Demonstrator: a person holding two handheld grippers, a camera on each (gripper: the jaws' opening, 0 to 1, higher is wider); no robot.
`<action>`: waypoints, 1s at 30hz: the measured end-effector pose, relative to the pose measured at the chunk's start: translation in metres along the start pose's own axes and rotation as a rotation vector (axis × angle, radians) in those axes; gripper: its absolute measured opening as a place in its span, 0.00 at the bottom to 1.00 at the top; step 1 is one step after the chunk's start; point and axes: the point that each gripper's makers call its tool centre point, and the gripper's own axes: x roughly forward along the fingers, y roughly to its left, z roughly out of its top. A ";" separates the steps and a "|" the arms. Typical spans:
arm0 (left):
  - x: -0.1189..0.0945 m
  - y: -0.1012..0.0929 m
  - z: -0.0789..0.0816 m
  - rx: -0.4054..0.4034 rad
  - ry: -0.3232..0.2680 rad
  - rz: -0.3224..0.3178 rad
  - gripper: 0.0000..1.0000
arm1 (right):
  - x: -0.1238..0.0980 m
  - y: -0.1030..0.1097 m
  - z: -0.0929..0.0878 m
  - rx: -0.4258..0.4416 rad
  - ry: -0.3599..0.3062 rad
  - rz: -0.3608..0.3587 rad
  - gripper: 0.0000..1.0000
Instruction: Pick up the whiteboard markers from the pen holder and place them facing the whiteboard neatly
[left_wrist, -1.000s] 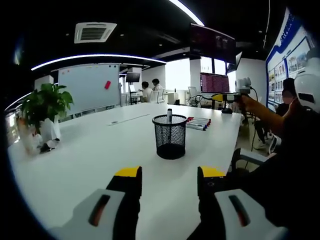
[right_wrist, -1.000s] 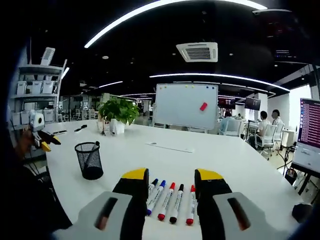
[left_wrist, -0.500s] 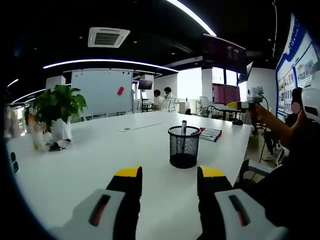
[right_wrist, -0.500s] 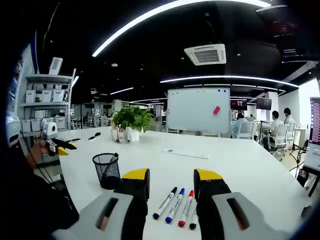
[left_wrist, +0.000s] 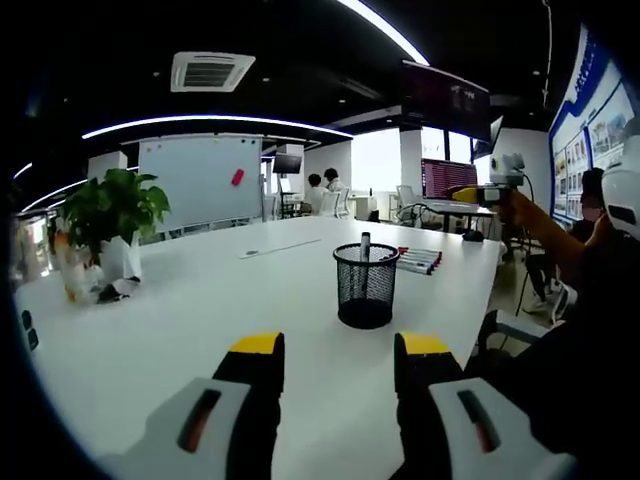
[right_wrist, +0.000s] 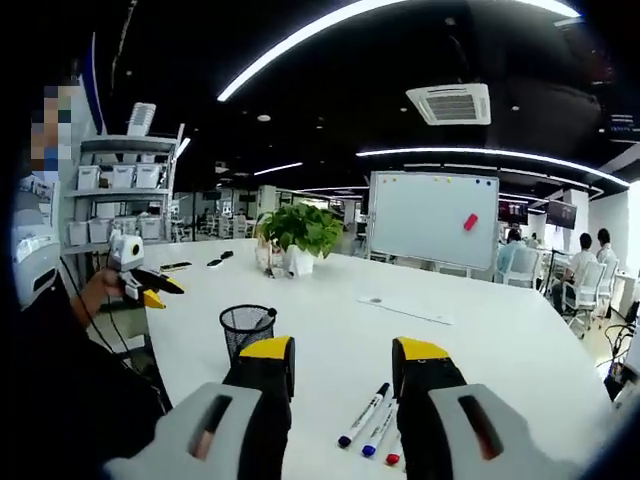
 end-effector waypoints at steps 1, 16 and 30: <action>0.000 -0.001 0.000 0.002 0.001 -0.004 0.46 | 0.002 0.002 0.001 -0.014 -0.001 0.000 0.43; 0.000 -0.002 -0.004 0.007 0.014 -0.011 0.46 | 0.044 0.038 0.007 -0.081 0.072 0.153 0.36; 0.000 0.000 -0.004 0.012 0.016 -0.007 0.46 | 0.064 0.059 0.014 -0.152 0.099 0.225 0.32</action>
